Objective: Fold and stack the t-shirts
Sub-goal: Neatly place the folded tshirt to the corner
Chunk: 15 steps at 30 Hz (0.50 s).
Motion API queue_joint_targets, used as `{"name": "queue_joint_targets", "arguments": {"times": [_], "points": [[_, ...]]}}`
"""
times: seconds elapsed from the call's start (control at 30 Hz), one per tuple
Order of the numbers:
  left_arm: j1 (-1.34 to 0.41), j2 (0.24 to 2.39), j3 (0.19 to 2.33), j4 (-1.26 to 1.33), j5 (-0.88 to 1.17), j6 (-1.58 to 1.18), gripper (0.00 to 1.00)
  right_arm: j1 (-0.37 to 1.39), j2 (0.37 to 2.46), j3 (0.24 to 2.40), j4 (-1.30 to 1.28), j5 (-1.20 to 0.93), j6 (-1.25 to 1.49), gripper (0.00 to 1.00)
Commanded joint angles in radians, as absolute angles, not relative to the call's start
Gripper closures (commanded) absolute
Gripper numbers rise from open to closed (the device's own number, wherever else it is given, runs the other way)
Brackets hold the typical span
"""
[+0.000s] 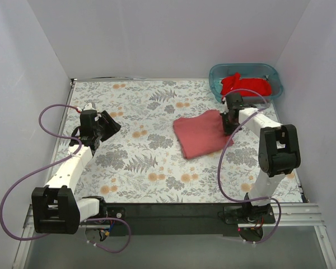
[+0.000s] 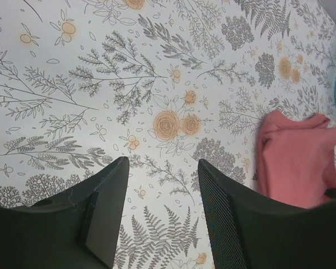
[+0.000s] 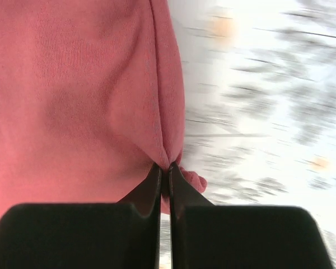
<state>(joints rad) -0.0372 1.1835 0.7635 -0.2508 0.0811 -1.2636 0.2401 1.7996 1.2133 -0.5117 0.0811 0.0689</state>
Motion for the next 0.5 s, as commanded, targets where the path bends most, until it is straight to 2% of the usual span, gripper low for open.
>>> {"name": "queue_joint_targets", "arguments": {"times": [0.0,0.23,0.47], "points": [[-0.035,1.149,0.756,-0.252,0.057,-1.258,0.49,0.172,1.755,1.187,-0.561,0.305,-0.116,0.99],[-0.037,1.163,0.753,-0.250,0.074,-1.270,0.49,-0.038,1.793,1.219,-0.502,0.426,-0.137,0.99],[-0.038,1.186,0.745,-0.242,0.077,-1.267,0.49,-0.169,1.877,1.273,-0.454,0.557,-0.117,0.99]]}}
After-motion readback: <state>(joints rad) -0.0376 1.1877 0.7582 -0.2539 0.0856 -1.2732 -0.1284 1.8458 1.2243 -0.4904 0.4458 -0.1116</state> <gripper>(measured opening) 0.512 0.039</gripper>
